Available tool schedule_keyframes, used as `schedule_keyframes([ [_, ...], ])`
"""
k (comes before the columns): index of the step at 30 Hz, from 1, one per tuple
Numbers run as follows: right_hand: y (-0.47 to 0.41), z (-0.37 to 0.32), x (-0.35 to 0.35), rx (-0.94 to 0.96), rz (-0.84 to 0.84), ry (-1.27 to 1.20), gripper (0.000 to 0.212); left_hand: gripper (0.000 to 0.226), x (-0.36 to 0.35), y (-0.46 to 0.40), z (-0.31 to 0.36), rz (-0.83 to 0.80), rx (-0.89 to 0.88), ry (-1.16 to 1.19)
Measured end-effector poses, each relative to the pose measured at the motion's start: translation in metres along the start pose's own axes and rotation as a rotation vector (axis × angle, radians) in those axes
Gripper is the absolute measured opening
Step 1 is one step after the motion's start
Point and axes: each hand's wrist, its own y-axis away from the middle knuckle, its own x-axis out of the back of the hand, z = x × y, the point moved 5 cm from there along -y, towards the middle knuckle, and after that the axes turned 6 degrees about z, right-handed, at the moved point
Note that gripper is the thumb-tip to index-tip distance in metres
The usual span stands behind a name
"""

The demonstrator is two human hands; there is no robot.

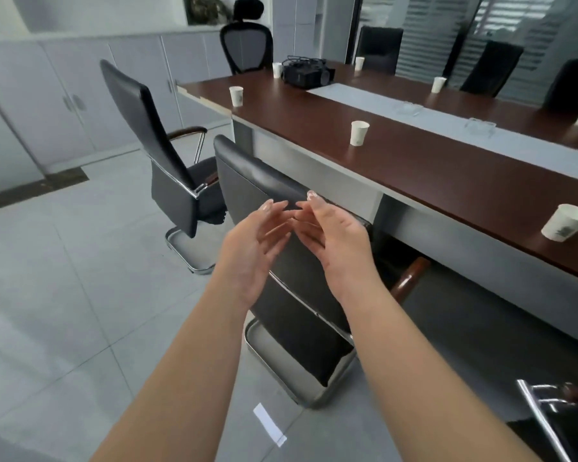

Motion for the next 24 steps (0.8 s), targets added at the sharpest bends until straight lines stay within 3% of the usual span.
schedule_keyframes([
  [9,0.007,0.035,-0.088,0.062,0.156,0.095,0.017,0.025,0.084,-0.042,0.063,-0.076,0.039,-0.147],
  [20,-0.057,-0.027,-0.072,0.202,0.205,0.44,0.016,0.013,0.051,-0.116,0.091,-0.11,0.041,-0.396],
  [24,-0.092,-0.035,-0.066,0.212,0.188,0.626,0.013,0.03,0.035,-0.152,0.107,-0.151,-0.168,-0.852],
])
